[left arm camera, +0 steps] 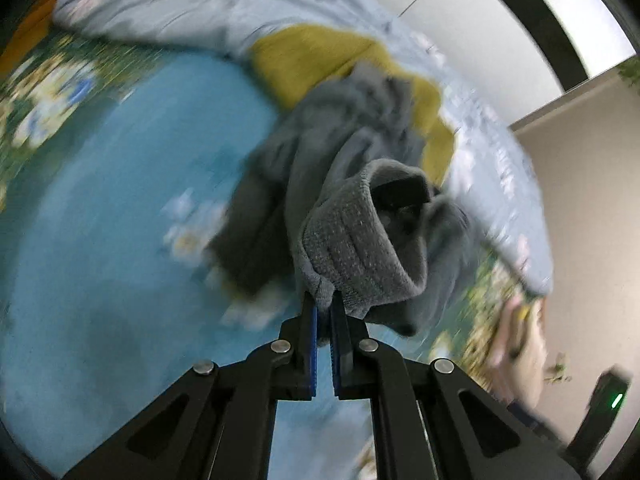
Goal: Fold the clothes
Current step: 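Grasp the grey sweatshirt cuff with the left gripper and pull it out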
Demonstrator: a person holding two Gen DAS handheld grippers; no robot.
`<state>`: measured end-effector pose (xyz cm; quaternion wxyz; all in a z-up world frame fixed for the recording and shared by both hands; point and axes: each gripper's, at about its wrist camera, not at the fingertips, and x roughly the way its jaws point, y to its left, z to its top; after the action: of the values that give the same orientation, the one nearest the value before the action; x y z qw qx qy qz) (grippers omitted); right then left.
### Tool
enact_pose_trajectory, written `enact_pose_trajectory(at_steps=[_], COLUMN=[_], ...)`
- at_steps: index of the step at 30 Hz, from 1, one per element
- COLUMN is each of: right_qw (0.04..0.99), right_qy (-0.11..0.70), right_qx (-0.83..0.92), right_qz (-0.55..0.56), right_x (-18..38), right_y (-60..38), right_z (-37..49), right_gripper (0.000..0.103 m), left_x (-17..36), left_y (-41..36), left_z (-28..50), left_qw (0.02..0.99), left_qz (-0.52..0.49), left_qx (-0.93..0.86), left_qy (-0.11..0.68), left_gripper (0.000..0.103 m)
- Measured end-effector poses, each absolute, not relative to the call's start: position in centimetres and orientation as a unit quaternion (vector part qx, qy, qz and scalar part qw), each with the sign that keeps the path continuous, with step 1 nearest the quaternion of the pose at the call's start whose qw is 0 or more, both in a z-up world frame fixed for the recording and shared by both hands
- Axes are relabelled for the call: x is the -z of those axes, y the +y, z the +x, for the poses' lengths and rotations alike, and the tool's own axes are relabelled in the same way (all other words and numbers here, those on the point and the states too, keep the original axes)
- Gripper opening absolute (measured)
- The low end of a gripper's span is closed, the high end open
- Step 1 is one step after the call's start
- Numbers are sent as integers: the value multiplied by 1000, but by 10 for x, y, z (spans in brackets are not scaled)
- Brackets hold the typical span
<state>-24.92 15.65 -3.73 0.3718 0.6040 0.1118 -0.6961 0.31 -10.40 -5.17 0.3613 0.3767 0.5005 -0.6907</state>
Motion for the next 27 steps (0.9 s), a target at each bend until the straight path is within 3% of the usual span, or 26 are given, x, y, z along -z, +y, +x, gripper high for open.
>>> enact_pose_trajectory(at_steps=[5, 11, 19, 21, 25, 27], right_qw=[380, 377, 399, 405, 408, 407], right_qy=[118, 112, 74, 64, 57, 54], right_qx=[685, 683, 657, 647, 633, 625], right_qz=[610, 616, 636, 643, 655, 664], right_x=[41, 48, 67, 75, 90, 93], right_y=[195, 228, 248, 250, 249, 251], right_z=[-235, -238, -230, -228, -232, -235], right_gripper=[103, 103, 103, 103, 103, 103], left_x=[75, 61, 36, 24, 9, 12], left_y=[-51, -58, -62, -56, -38, -34], left_z=[71, 149, 169, 165, 142, 122], left_qw=[391, 495, 549, 556, 537, 520], left_qz=[394, 329, 325, 315, 321, 344], left_qx=[623, 555, 486, 484, 515, 534], left_qy=[551, 582, 597, 598, 586, 571], left_gripper=[4, 4, 7, 12, 41, 49])
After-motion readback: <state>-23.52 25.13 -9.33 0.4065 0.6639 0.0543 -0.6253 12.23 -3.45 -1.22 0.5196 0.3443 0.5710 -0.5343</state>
